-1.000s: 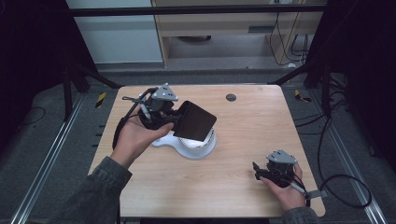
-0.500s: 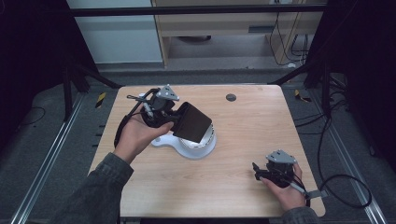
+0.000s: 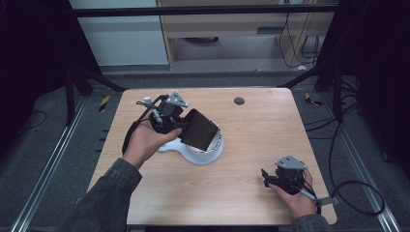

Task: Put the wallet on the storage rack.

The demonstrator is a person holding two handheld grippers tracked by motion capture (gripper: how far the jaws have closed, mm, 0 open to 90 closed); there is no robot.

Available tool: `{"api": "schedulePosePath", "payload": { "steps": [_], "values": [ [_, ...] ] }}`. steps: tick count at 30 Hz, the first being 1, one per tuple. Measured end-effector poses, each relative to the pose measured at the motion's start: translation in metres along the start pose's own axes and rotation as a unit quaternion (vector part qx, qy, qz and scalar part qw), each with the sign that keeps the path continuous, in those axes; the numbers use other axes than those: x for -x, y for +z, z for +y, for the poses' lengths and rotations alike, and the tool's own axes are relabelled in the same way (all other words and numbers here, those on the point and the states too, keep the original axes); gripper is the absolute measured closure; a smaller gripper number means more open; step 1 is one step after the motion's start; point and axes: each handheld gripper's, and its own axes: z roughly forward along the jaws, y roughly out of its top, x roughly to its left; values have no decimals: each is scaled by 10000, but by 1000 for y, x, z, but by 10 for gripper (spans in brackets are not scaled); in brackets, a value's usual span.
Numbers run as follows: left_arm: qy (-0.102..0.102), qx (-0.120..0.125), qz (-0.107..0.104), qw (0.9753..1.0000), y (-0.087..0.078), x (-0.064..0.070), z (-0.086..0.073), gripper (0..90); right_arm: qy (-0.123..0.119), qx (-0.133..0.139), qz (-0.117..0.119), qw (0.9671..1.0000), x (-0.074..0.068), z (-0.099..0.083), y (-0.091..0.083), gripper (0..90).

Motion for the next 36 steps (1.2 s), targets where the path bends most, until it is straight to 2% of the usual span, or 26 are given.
{"api": "schedulePosePath", "payload": {
  "steps": [5, 11, 28, 33, 36],
  "values": [
    [-77, -45, -30, 10000, 5, -5, -4, 804, -86, -58, 12, 9999, -1, 0, 1, 108],
    [-160, -47, -111, 9998, 13, -6, -6, 804, -71, -55, 13, 10000, -1, 0, 1, 107],
    [-213, -53, -214, 9995, 23, -7, -4, 803, -53, -68, 12, 10000, -1, 0, 1, 107],
    [-149, -218, -196, 9995, 28, -8, -4, 801, -74, -63, 19, 10000, -1, 0, 1, 107],
    [-207, -179, -222, 9994, 32, -9, -4, 800, -74, -67, 17, 9999, -1, -1, 1, 107]
  ]
}}
